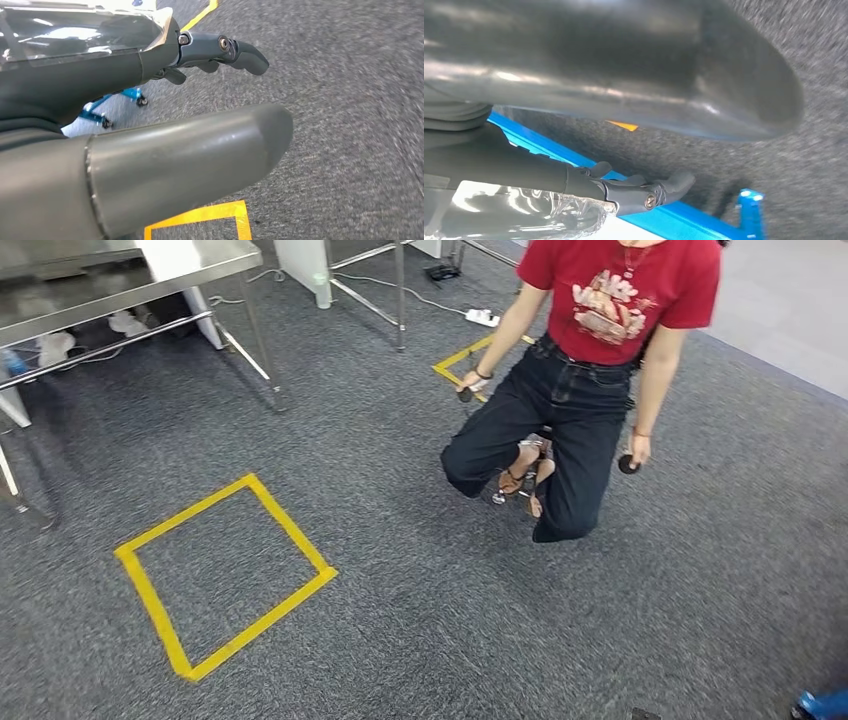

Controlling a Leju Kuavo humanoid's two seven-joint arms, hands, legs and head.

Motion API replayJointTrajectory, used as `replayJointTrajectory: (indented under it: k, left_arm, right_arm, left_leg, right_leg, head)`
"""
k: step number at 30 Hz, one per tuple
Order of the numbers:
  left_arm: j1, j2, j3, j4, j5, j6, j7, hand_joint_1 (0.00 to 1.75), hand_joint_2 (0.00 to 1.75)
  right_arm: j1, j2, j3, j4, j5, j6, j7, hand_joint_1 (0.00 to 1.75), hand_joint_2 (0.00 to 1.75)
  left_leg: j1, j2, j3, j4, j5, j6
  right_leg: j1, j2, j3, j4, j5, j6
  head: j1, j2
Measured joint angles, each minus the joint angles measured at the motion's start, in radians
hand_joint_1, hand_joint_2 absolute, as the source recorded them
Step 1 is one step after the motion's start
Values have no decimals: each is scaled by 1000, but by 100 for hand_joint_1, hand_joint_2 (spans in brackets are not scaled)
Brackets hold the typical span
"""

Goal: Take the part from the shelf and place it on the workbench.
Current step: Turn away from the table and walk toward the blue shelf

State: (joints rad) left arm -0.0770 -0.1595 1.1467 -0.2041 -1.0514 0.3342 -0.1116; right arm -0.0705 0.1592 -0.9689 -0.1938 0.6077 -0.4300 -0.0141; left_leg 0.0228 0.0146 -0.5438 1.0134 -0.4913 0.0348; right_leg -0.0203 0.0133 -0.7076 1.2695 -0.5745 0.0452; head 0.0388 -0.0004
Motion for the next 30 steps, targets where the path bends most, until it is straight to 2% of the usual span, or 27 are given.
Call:
replayJointTrajectory:
  k: [1, 2, 3, 4, 5, 6, 7, 9, 10, 12, 14, 15, 16, 17, 18, 19, 20, 21, 22, 23, 25, 27, 29, 30]
  left_arm:
    - [0, 0, 0, 0, 0, -1, 0, 0, 0]
    - [0, 0, 0, 0, -1, -2, 0, 0, 0]
    - [-1, 0, 0, 0, -1, -2, 0, 0, 0]
    - [-2, -1, 0, 0, -1, -2, 0, 0, 0]
    - [-2, -1, 0, 0, -1, -3, 0, 0, 0]
    - [-3, -1, 0, 0, -1, -3, 0, 0, 0]
    - [-3, -1, 0, 0, -1, -3, 0, 0, 0]
    - [-6, -2, 1, 0, -1, -3, 0, 0, 0]
    - [-7, -2, 1, 0, -1, -3, 0, 0, 0]
    - [-8, -2, 1, 0, 2, -4, -6, 0, 0]
    - [-7, -2, 2, 0, 6, -8, -15, 0, 0]
    - [-6, -3, 3, 0, 8, -10, -18, 0, 0]
    - [-5, -2, 4, 0, 10, -11, -20, 0, 0]
    - [-5, -2, 6, 0, 11, -11, -21, 0, 0]
    - [-5, -2, 8, 0, 11, -12, -21, 0, 0]
    - [-5, -1, 10, 0, 11, -13, -23, 0, 0]
    - [-5, -1, 10, 0, 11, -15, -23, 0, 0]
    - [-5, 0, 11, 0, 10, -18, -25, 0, 0]
    - [-5, 0, 11, 0, 8, -20, -26, 0, 0]
    - [-6, 0, 11, 0, 7, -22, -27, 0, 0]
    - [-7, -1, 12, 0, 6, -23, -28, 0, 0]
    - [-8, -1, 13, 0, 5, -23, -28, 0, 0]
    - [-7, -1, 13, 0, 4, -24, -28, 0, 0]
    - [-7, 0, 13, 0, 4, -24, -28, 0, 0]
  right_arm:
    - [1, 0, -2, 0, 1, 1, 1, 0, 0]
    - [3, 0, -3, 0, 2, 2, 2, 0, 0]
    - [4, -1, -3, 0, 2, 2, 3, 0, 0]
    - [4, -1, -3, 0, 3, 3, 4, 0, 0]
    - [3, -2, -4, 0, 3, 3, 4, 0, 0]
    - [2, -2, -4, 0, 3, 3, 4, 0, 0]
    - [1, -2, -4, 0, 4, 3, 4, 0, 0]
    - [1, -2, -4, -1, 5, 2, 5, 0, 0]
    - [3, -2, -5, -1, 3, 2, 5, 0, 0]
    - [3, -1, -9, -1, -2, 1, 6, 0, 0]
    - [2, 0, -13, -1, -5, 0, 6, 0, 0]
    - [2, 0, -14, -2, -5, 0, 6, 0, 0]
    - [2, 0, -15, -2, -5, 0, 6, 0, 0]
    - [3, 1, -17, -2, -5, 0, 6, 0, 0]
    - [3, 1, -19, -2, -5, 0, 6, 0, 0]
    - [3, 1, -21, -2, -5, 0, 8, 0, 0]
    - [2, 1, -23, -2, -5, 0, 9, 0, 0]
    - [2, 2, -25, -2, -5, 0, 11, 0, 0]
    - [2, 2, -26, -2, -5, -1, 13, 0, 0]
    - [2, 2, -27, -2, -5, -2, 14, 0, 0]
    - [6, 1, -28, -2, -5, -4, 16, 0, 0]
    - [7, 2, -28, -2, -5, -6, 18, 0, 0]
    - [4, 2, -28, -2, -4, -7, 18, 0, 0]
    - [3, 1, -28, -2, -4, -8, 18, 0, 0]
  left_leg:
    - [-1, 14, 0, 0, 0, 0]
    - [-1, 27, 0, 0, -1, -1]
    - [-1, 39, 2, 0, -2, -2]
    - [-1, 49, 4, 0, -3, -4]
    - [-4, 59, 7, 0, -6, -8]
    - [-7, 68, 10, 1, -9, -14]
    - [-10, 76, 14, 0, -12, -20]
    - [-12, 94, 23, -5, -15, -31]
    - [-10, 93, 26, -4, -19, -36]
    - [-5, 53, 9, 43, -57, -45]
    - [-2, 1, -48, 168, -127, -48]
    - [-2, -10, -79, 230, -153, -48]
    - [-2, -15, -102, 271, -162, -49]
    - [-2, -17, -108, 274, -148, -49]
    - [-1, -19, -97, 243, -119, -48]
    - [1, -28, -71, 180, -77, -47]
    - [4, -47, -42, 112, -45, -47]
    - [5, -62, -20, 61, -24, -45]
    - [5, -73, -5, 25, -13, -43]
    - [2, -76, -3, 17, -15, -40]
    - [-2, -55, -1, 13, -9, -27]
    - [0, -33, 2, 3, -2, -10]
    - [-1, -9, 3, -1, 0, -2]
    - [-2, 4, 2, -1, 0, 0]
  right_leg:
    - [-1, -3, -14, 30, -7, 4]
    - [-1, -7, -6, 19, 1, 12]
    - [-2, -13, 25, -35, 23, 20]
    - [-2, -31, 69, -114, 49, 26]
    - [1, -54, 108, -184, 72, 28]
    - [4, -72, 136, -234, 89, 24]
    - [7, -83, 148, -258, 98, 17]
    - [11, -70, 144, -262, 103, 2]
    - [6, -59, 145, -265, 106, -5]
    - [-5, -38, 150, -270, 112, -22]
    - [-6, -18, 150, -271, 115, -34]
    - [-3, -8, 150, -271, 115, -37]
    - [-1, 4, 150, -270, 115, -38]
    - [0, 17, 150, -269, 115, -39]
    - [0, 30, 151, -268, 115, -39]
    - [0, 45, 152, -265, 114, -38]
    - [2, 57, 150, -261, 113, -36]
    - [5, 68, 147, -258, 112, -32]
    - [7, 77, 143, -255, 112, -27]
    - [7, 86, 138, -254, 112, -20]
    - [4, 96, 128, -254, 115, -6]
    - [5, 64, 104, -213, 94, -2]
    - [7, 16, 46, -96, 40, -7]
    - [5, 5, 12, -29, 13, -7]
  head:
    - [0, 0]
    - [0, 0]
    - [0, 0]
    - [0, 0]
    - [0, 0]
    - [0, 0]
    - [-1, 0]
    - [-3, 0]
    - [-4, 0]
    - [-6, 0]
    - [-10, 0]
    - [-10, 0]
    - [-10, 0]
    - [-10, 0]
    - [-10, 0]
    - [-10, 0]
    - [-10, 0]
    - [-10, 0]
    - [-10, 0]
    - [-10, 0]
    - [-10, 0]
    - [-8, 0]
    - [-4, 0]
    - [-4, 0]
